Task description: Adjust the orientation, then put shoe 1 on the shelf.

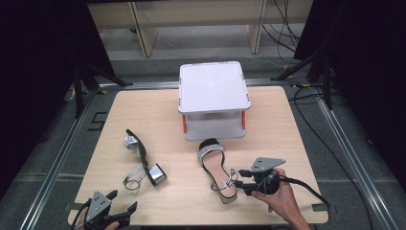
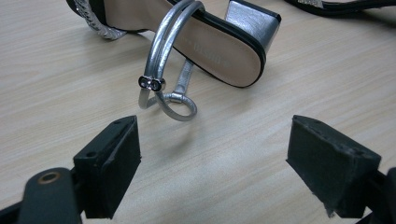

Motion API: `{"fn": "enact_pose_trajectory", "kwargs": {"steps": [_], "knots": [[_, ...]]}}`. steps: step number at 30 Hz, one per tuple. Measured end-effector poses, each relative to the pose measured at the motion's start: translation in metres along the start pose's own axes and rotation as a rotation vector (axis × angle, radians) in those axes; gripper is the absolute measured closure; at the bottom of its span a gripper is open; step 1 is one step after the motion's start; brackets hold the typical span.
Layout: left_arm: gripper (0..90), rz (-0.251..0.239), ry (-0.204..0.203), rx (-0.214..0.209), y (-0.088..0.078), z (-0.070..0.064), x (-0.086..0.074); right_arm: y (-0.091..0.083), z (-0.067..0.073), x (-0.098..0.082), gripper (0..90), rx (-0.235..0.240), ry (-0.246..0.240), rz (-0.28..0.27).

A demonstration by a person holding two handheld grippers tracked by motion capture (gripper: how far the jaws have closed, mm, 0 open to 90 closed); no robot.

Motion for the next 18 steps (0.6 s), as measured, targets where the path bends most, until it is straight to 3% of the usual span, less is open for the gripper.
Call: {"fn": "enact_pose_trajectory", "kwargs": {"steps": [8,9,15,16,18], "knots": [[16.7,0.000,-0.001,-0.004,0.000,0.000,0.000,0.010,-0.007,0.006,66.3,0.023,-0.054,0.032],[16.7,-0.008,-0.001,-0.005,0.000,0.001,-0.001,0.013,-0.008,0.010,68.5,0.015,-0.083,0.039],[16.7,-0.001,-0.002,0.002,-0.002,0.001,-0.001,0.024,-0.014,0.019,73.0,0.024,-0.109,0.077],[16.7,0.000,0.000,0.000,-0.001,0.000,-0.001,0.026,-0.018,0.020,74.5,0.062,-0.109,0.093],[16.7,0.000,-0.001,0.001,-0.001,0.000,-0.001,0.027,-0.020,0.022,77.4,0.084,-0.115,0.104]]}}
Point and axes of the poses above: each handheld gripper's, and its own axes: y roughly forward along the jaws, x roughly out of its top, z roughly to its left, the point moved 1 cm from there along y, roughly forward along the jaws, and after that the axes turned 6 degrees about z, right-handed, at the moved point
